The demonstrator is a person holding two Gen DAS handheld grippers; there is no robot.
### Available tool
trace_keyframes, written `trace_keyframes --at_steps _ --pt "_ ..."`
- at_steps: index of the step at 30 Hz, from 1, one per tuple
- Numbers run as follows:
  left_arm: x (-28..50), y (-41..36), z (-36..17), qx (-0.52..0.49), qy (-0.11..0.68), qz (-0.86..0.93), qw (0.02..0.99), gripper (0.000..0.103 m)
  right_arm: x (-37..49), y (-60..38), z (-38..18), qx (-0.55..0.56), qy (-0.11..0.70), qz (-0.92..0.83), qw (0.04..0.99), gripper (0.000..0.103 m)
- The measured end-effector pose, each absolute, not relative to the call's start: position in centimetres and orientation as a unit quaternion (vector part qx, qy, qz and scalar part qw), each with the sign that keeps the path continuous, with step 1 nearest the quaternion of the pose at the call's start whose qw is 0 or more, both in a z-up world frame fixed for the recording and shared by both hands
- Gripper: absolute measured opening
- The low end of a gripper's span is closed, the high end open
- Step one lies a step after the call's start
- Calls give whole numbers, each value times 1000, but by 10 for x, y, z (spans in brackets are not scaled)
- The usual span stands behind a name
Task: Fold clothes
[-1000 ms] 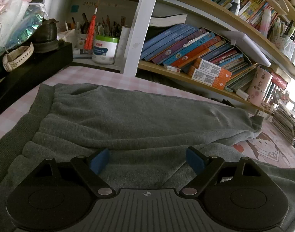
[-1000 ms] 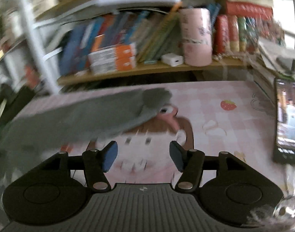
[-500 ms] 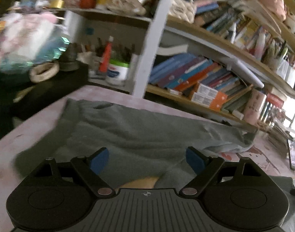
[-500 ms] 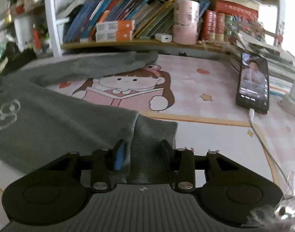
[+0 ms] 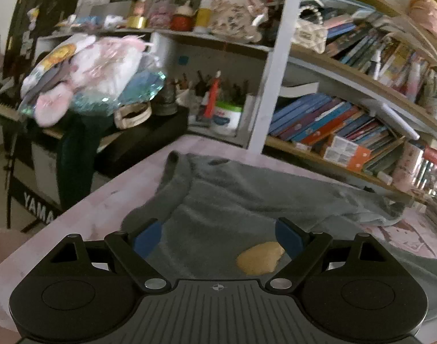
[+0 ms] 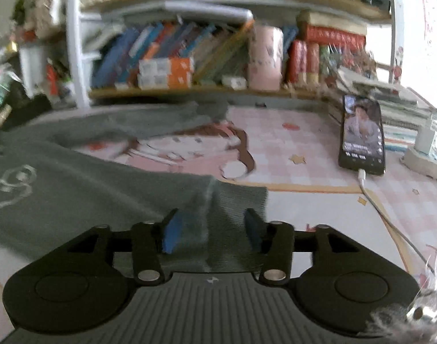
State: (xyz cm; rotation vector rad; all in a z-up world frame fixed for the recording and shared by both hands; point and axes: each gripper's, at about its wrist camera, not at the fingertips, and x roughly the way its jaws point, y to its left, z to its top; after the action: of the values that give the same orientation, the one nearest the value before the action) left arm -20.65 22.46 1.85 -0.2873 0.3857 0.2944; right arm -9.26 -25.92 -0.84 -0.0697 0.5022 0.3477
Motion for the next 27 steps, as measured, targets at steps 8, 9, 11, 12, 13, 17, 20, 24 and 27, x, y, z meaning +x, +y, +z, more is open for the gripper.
trace_keyframes --at_steps 8,9,11,12,13,17,20,24,27 --pt "-202 186 28 -73 178 126 973 94 -138 -245 -3 -43 208 209 955 99" --pt "-203 182 29 -62 175 123 975 95 -141 -245 -3 -41 203 207 956 103" --pt "-204 175 31 -42 171 120 977 99 -146 -244 -3 -38 195 199 960 103" --pt "-206 174 32 -36 171 122 977 100 -148 -244 -3 -37 191 196 961 103" --pt "-208 173 32 -30 170 124 977 100 -149 -245 -3 -35 186 191 963 103" --pt "-219 179 28 -21 175 144 974 101 -152 -243 -3 -18 177 185 967 103" --pt "-228 190 23 -27 182 172 968 101 -155 -238 -6 -10 187 192 963 103" --pt "-238 204 15 -47 193 191 961 101 -162 -223 -15 -19 217 180 959 103" --pt "-240 206 7 -40 210 195 957 101 -168 -213 -21 -30 234 174 956 103"
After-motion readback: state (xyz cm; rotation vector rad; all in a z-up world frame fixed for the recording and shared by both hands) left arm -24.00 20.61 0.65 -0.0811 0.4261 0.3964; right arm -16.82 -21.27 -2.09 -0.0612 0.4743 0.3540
